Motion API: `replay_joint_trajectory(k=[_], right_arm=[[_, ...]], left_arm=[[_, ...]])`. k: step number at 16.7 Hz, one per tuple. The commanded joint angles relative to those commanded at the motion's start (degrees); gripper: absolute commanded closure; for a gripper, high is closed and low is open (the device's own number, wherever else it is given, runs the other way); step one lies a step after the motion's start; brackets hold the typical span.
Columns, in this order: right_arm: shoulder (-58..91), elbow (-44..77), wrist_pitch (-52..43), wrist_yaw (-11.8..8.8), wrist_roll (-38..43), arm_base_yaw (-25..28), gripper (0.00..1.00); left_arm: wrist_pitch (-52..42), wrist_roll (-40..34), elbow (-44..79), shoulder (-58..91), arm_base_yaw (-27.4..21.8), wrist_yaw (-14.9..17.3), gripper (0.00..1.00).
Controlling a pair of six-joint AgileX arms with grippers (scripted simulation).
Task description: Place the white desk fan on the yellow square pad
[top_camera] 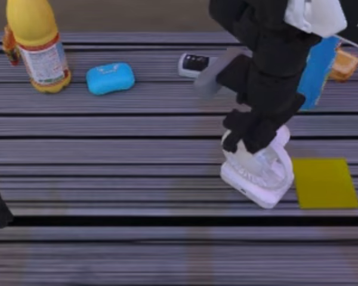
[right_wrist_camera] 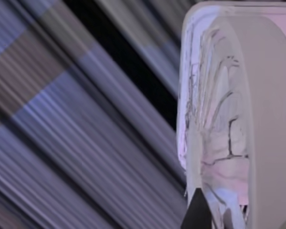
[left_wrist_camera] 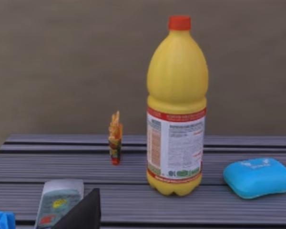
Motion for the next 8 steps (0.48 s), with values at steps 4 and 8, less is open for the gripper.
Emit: replay_joint_trajectory(k=[4, 8], right_arm=[[0.1, 0.3, -0.3, 0.0, 0.1, -0.3, 1.00], [-0.1, 0.1, -0.9, 0.1, -3.8, -1.4, 1.00]], left_arm=[[0.0, 0.0, 0.0, 0.0, 0.0, 0.0, 0.00], [0.0, 0.0, 0.0, 0.0, 0.0, 0.0, 0.00]])
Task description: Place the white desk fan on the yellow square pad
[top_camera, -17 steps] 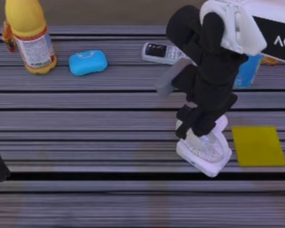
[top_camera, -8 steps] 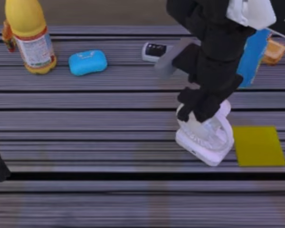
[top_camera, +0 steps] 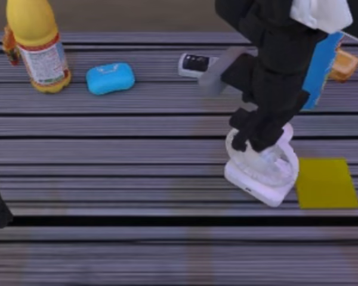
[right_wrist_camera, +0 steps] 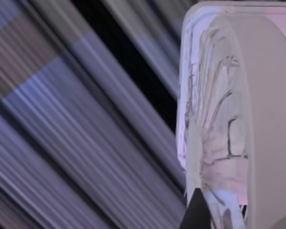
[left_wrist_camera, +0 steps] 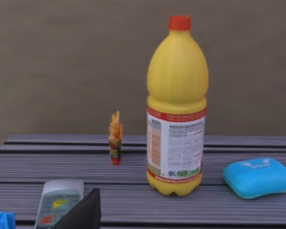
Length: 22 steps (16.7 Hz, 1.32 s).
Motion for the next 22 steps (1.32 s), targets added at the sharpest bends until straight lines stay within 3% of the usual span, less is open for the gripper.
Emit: replay_joint_trajectory(k=[4, 13, 16, 22], right_arm=[[-1.4, -1.1, -1.0, 0.2, -12.6, -4.0, 1.00], [-7.0, -6.2, -2.9, 0.9, -49.9, -16.0, 1.00], [-8.5, -7.4, -2.8, 1.0, -55.6, -18.3, 1.00], [-8.6, -7.6, -2.5, 1.0, -56.3, -18.3, 1.00]], left_arm=[[0.0, 0.0, 0.0, 0.0, 0.0, 0.0, 0.00], [0.0, 0.0, 0.0, 0.0, 0.0, 0.0, 0.00], [0.0, 0.0, 0.0, 0.0, 0.0, 0.0, 0.00], [0.0, 0.0, 0.0, 0.0, 0.0, 0.0, 0.00]])
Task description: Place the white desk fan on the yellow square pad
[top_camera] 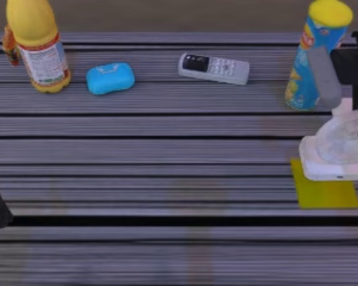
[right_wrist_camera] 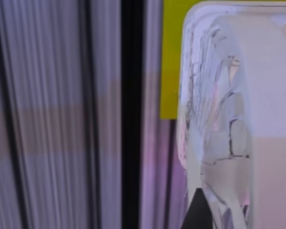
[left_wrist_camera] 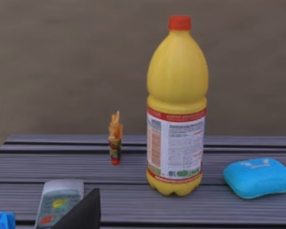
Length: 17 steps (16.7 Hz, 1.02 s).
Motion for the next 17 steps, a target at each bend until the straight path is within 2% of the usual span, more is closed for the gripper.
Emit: replay_joint_trajectory(k=[6, 10, 17], right_arm=[[0.1, -7.0, 7.1, 0.0, -0.3, -0.5, 1.00], [0.1, -7.4, 7.6, 0.0, -0.3, -0.5, 1.00], [0.1, -7.4, 7.6, 0.0, -0.3, -0.5, 0.47]], left_arm=[[0.0, 0.0, 0.0, 0.0, 0.0, 0.0, 0.00], [0.0, 0.0, 0.0, 0.0, 0.0, 0.0, 0.00], [0.0, 0.0, 0.0, 0.0, 0.0, 0.0, 0.00]])
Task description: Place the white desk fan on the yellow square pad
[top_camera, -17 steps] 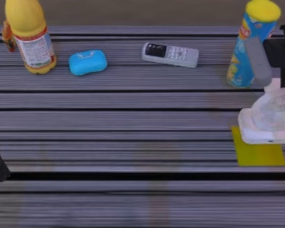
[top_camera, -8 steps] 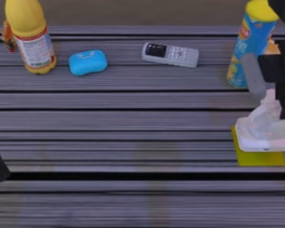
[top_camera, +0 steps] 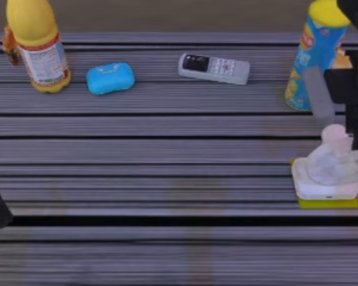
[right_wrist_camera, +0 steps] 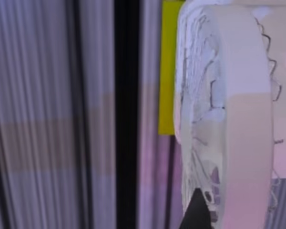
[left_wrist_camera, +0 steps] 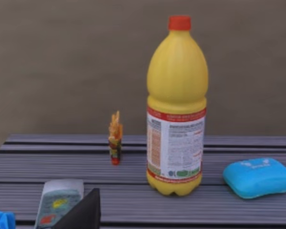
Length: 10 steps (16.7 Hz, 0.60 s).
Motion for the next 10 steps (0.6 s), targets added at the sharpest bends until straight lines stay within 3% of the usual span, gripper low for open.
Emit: replay_joint_trajectory(k=[6, 10], right_arm=[[0.0, 0.0, 0.0, 0.0, 0.0, 0.0, 0.02], [0.0, 0.0, 0.0, 0.0, 0.0, 0.0, 0.00]], left_arm=[[0.0, 0.0, 0.0, 0.0, 0.0, 0.0, 0.00], [0.0, 0.0, 0.0, 0.0, 0.0, 0.0, 0.00]])
